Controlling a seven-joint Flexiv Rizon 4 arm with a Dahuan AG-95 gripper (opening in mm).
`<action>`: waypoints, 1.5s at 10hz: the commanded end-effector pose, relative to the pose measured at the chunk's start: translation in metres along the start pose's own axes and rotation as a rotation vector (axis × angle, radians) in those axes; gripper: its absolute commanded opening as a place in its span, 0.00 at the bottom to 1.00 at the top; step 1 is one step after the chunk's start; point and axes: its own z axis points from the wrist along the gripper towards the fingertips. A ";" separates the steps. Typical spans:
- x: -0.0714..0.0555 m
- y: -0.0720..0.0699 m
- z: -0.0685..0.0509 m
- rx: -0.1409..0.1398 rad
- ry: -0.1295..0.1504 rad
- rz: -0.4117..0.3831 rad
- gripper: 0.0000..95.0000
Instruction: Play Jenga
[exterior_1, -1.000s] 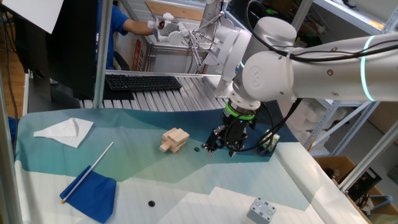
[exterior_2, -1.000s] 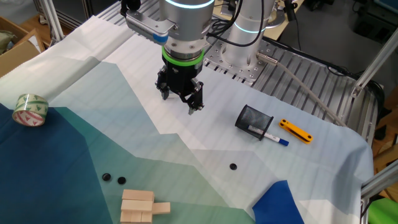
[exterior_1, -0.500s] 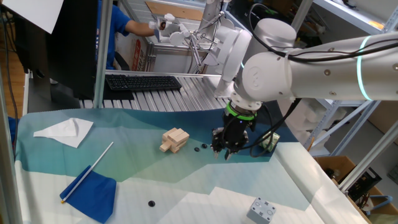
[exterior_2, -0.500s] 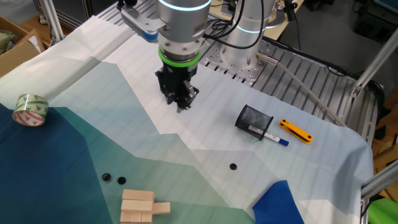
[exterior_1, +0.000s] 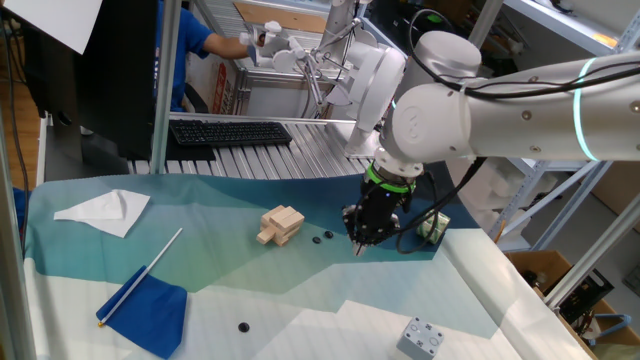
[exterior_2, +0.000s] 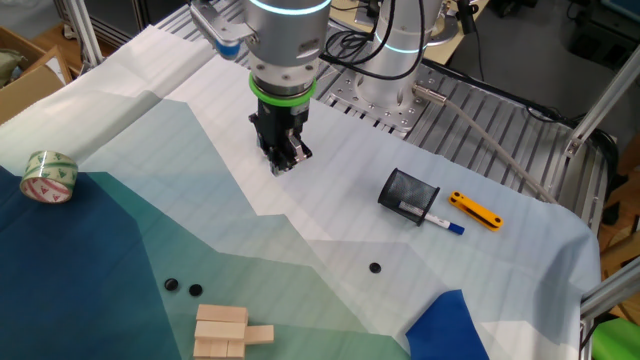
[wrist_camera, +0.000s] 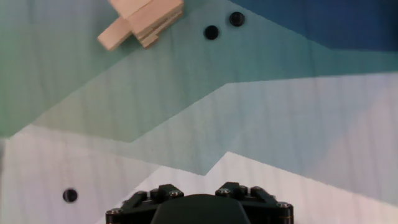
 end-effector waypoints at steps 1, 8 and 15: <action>-0.007 0.008 -0.003 -0.022 0.013 0.086 0.00; -0.019 0.057 -0.003 -0.018 0.016 0.252 0.00; -0.056 0.104 0.002 0.003 0.004 0.368 0.00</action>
